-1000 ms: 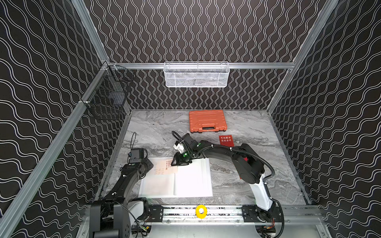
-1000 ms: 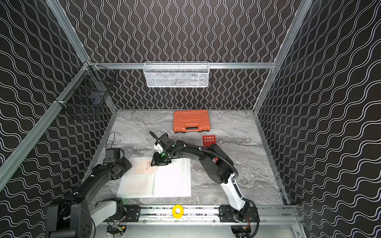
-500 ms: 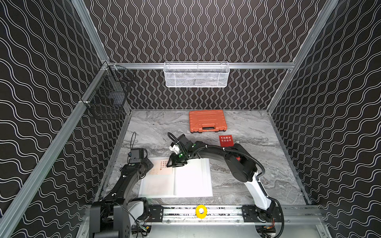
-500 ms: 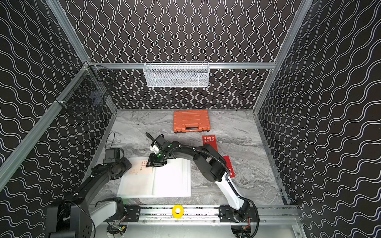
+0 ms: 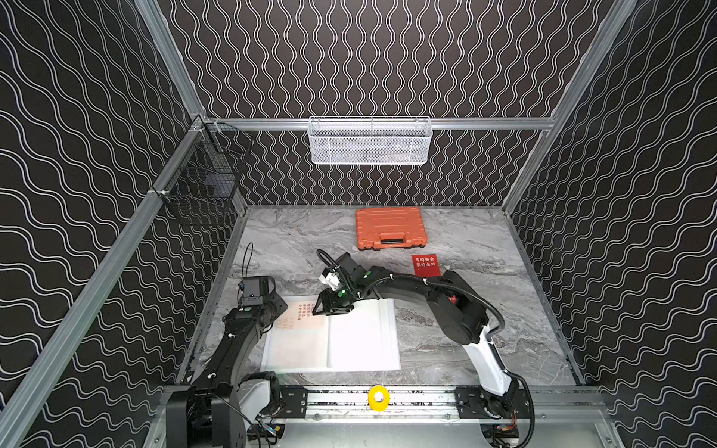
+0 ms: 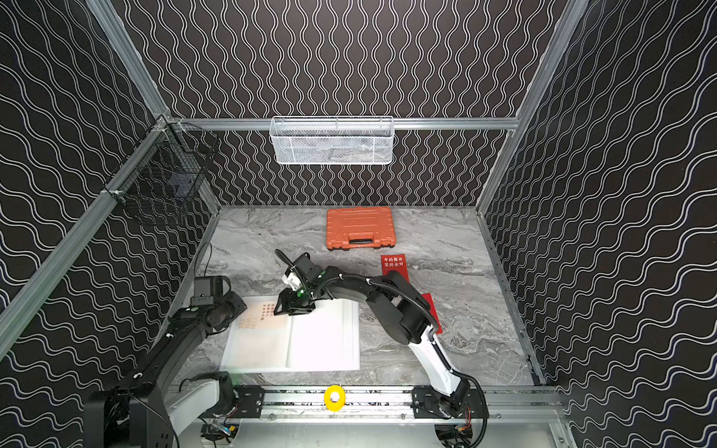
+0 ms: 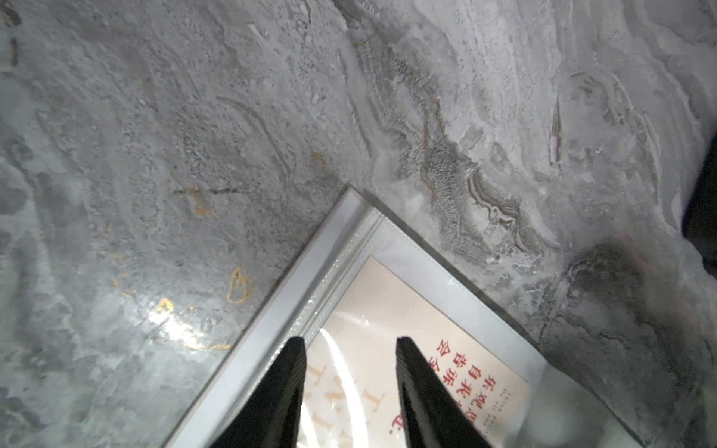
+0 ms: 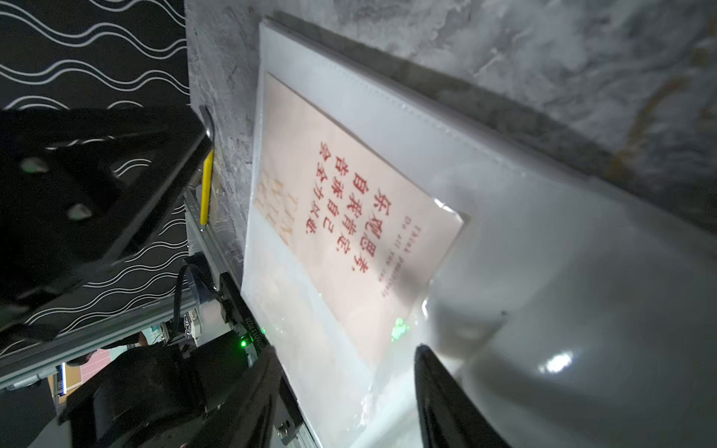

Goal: Place the photos into the photo albums
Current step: Insert the photo into the photo album, then pick up the photo at the center of the board.

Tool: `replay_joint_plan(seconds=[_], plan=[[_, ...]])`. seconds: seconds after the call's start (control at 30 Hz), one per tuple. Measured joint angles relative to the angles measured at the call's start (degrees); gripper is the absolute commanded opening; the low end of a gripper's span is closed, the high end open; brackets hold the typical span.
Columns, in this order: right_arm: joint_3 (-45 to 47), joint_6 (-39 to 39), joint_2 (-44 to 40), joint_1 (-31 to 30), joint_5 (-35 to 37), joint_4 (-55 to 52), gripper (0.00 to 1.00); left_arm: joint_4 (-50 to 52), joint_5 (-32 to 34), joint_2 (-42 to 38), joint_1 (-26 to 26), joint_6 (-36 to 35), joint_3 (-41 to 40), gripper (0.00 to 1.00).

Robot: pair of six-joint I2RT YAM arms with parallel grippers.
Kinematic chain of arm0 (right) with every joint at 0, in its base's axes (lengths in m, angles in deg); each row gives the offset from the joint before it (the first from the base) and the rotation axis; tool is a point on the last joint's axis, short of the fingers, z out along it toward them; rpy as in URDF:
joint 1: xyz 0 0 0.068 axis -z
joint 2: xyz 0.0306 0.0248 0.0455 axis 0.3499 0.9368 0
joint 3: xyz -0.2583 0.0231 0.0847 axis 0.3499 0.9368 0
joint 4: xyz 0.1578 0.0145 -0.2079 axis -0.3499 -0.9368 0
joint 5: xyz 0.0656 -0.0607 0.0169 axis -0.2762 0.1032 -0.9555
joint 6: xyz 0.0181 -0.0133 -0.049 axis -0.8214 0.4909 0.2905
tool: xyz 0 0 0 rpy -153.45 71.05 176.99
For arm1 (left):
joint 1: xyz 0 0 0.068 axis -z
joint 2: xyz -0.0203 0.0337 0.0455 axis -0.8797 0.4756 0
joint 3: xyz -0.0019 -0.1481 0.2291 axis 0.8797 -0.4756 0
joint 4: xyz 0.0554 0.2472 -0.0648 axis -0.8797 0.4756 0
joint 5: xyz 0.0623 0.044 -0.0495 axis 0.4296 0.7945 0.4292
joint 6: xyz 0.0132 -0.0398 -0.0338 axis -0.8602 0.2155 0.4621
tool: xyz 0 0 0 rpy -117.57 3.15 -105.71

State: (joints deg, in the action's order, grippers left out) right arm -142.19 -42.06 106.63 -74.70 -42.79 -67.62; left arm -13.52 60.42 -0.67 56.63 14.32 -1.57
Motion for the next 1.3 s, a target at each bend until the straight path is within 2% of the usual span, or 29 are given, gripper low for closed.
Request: replay_joint_plan(seconds=[0.2, 0.47, 0.7, 0.9, 0.97, 1.03, 1.3], plan=[[6.29, 1.7, -8.0, 1.11, 4.02, -0.79, 0.57, 0.33, -0.11, 0.44, 3.43, -0.94, 3.02, 0.44], [19.37, 3.45, -20.57, 6.67, 9.97, -1.49, 0.56, 0.39, 4.17, 4.7, 19.82, -0.87, 9.6, 0.43], [28.15, 4.22, -29.4, 13.18, 13.16, -2.14, 0.56, -0.39, 7.32, 10.97, 30.67, -0.9, 16.15, 0.43], [35.12, 4.96, -36.28, 20.35, 16.13, -3.17, 0.57, -1.97, 7.08, 18.25, 39.45, -1.07, 21.88, 0.43], [37.31, 5.55, -38.03, 22.69, 17.55, -4.02, 0.61, -2.69, 5.75, 21.33, 42.47, -1.27, 24.11, 0.44], [39.28, 5.57, -40.04, 25.05, 19.58, -5.09, 0.69, -3.93, 4.35, 24.72, 45.66, -1.62, 26.25, 0.44], [46.29, 4.31, -47.12, 35.3, 29.16, -7.28, 0.85, -8.5, -4.63, 36.52, 54.16, -2.34, 33.42, 0.46]])
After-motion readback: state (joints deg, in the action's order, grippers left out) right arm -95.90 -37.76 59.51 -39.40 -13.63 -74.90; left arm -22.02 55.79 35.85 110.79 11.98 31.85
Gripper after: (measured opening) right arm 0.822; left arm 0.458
